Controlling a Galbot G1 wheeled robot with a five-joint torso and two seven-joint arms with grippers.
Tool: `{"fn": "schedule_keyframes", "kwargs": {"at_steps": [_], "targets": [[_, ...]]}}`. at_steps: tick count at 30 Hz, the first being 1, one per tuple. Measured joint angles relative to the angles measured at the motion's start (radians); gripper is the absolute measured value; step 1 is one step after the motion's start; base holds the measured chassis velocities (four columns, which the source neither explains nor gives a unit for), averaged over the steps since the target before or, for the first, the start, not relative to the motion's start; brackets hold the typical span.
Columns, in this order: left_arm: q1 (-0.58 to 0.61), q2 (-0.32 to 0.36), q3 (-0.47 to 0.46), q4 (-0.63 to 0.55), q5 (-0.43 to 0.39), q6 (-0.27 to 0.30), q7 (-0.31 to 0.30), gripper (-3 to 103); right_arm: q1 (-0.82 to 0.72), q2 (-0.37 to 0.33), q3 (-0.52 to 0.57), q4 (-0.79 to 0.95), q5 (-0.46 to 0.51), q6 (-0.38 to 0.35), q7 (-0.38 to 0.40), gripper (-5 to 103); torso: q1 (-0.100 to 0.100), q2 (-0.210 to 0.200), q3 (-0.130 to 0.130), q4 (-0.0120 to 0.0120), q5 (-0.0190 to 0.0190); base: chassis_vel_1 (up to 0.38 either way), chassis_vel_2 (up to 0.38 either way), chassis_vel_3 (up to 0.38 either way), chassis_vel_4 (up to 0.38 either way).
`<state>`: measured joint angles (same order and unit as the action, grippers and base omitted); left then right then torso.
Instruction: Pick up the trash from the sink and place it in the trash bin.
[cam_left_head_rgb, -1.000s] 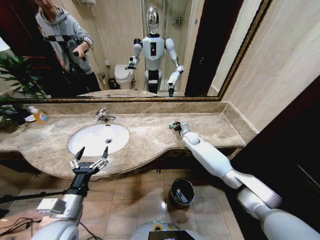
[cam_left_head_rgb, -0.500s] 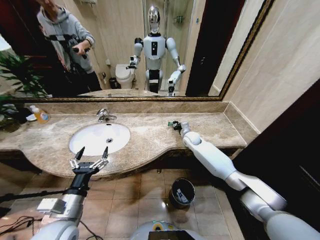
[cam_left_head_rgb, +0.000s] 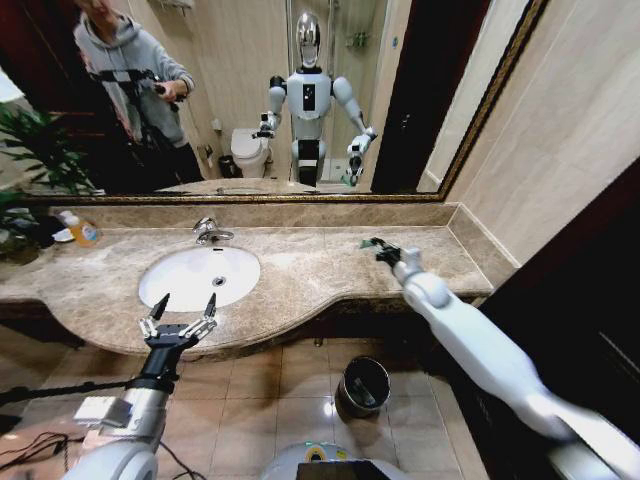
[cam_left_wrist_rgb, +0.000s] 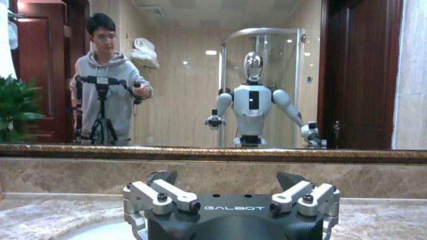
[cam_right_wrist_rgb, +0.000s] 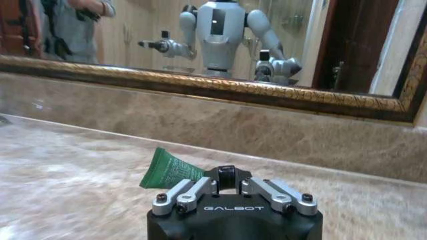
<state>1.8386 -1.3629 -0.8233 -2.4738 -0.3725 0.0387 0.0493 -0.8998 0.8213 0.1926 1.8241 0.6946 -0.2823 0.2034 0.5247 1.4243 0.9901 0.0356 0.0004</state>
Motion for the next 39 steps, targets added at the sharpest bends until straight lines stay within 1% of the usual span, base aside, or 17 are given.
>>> {"fn": "schedule_keyframes", "kwargs": {"at_steps": [2,4,7,11,12,15,17,19,20,21,23,24,25,30,32,34,39], "targets": [[0.0,0.0,0.0,0.0,0.0,0.0,0.0,100,-0.023,0.003,0.008,0.022,0.005,0.0,0.0,14,0.0,0.0,0.0,0.0006,-0.0002,0.0,0.0,0.0,0.0],[0.0,0.0,0.0,0.0,0.0,0.0,-0.001,100,-0.124,0.023,0.068,0.084,0.002,0.0,0.0,14,0.0,0.0,0.0,0.0019,0.0001,0.0,0.0,0.0,0.0],[0.0,0.0,0.0,0.0,0.0,0.0,-0.001,100,-0.201,0.041,0.123,0.116,-0.016,0.007,0.0,14,0.0,0.0,0.0,0.0019,-0.0007,0.0,0.0,0.0,0.0],[0.0,0.0,0.0,0.0,0.0,0.0,0.0,100,-0.48,0.118,0.274,0.191,-0.088,0.056,-0.023,14,0.0,0.0,0.0,0.0009,-0.0008,0.0,0.0,0.0,0.0],[0.0,0.0,0.0,0.0,0.0,0.0,0.0,100,-0.48,0.118,0.274,0.191,-0.088,0.056,-0.023,14,0.0,0.0,0.0,0.0009,-0.0008,0.0,0.0,0.0,0.0],[0.0,0.0,0.0,0.0,0.0,0.0,0.0,100,-0.628,0.193,0.33,0.195,-0.165,0.136,-0.058,14,0.0,0.0,0.0,0.0011,-0.0006,0.0,0.0,0.0,0.0],[0.0,0.0,0.0,0.0,0.0,0.0,0.0,100,-0.657,0.214,0.337,0.186,-0.184,0.16,-0.067,14,0.0,0.0,0.0,0.0011,-0.0008,0.0,0.0,0.0,0.0],[0.0,0.0,0.0,0.0,0.0,0.0,0.0,100,-0.708,0.259,0.336,0.134,-0.223,0.232,-0.079,14,0.0,0.0,0.0,0.001,-0.0005,0.0,0.0,0.0,0.0],[0.0,0.0,0.0,0.0,0.0,0.0,0.0,100,-0.708,0.259,0.336,0.134,-0.223,0.232,-0.079,14,0.0,0.0,0.0,0.001,-0.0005,0.0,0.0,0.0,0.0],[0.0,0.0,0.0,0.0,0.0,0.0,0.0,100,-0.716,0.272,0.324,0.094,-0.24,0.273,-0.081,14,0.0,0.0,0.0,0.001,-0.0008,0.0,0.0,0.0,0.0],[0.0,0.0,0.0,0.0,0.0,0.0,0.0,100,-0.708,0.289,0.29,-0.043,-0.274,0.333,-0.09,14,0.0,0.0,0.0,0.0011,-0.0006,0.0,0.0,0.0,0.0],[0.0,0.0,0.0,0.0,0.0,0.0,0.0,100,-0.708,0.289,0.29,-0.043,-0.274,0.333,-0.09,14,0.0,0.0,0.0,0.0011,-0.0006,0.0,0.0,0.0,0.0],[0.0,0.0,0.0,0.0,0.0,0.0,0.0,100,-0.681,0.3,0.262,-0.136,-0.286,0.354,-0.096,14,0.0,0.0,0.0,0.001,0.0001,0.0,0.0,0.0,0.0],[0.0,0.0,0.0,0.0,0.0,0.0,0.0,100,-0.559,0.351,0.164,-0.401,-0.29,0.327,-0.117,14,0.0,0.0,0.0,0.0012,0.0,0.0,0.0,0.0,0.0],[0.0,0.0,0.0,0.0,0.0,0.0,0.0,100,-0.523,0.366,0.143,-0.458,-0.305,0.326,-0.122,14,0.0,0.0,0.0,0.0011,-0.0003,0.0,0.0,0.0,0.0],[0.0,0.0,0.0,0.0,0.0,0.0,0.0,100,-0.439,0.396,0.099,-0.597,-0.348,0.337,-0.137,14,0.0,0.0,0.0,0.0014,-0.0003,0.0,0.0,0.0,0.0],[0.0,0.0,0.0,0.0,0.0,0.0,-0.001,100,-0.326,0.432,0.062,-0.757,-0.375,0.35,-0.155,14,0.0,0.0,0.0,0.0014,-0.0008,0.0,0.0,0.0,0.0]]}}
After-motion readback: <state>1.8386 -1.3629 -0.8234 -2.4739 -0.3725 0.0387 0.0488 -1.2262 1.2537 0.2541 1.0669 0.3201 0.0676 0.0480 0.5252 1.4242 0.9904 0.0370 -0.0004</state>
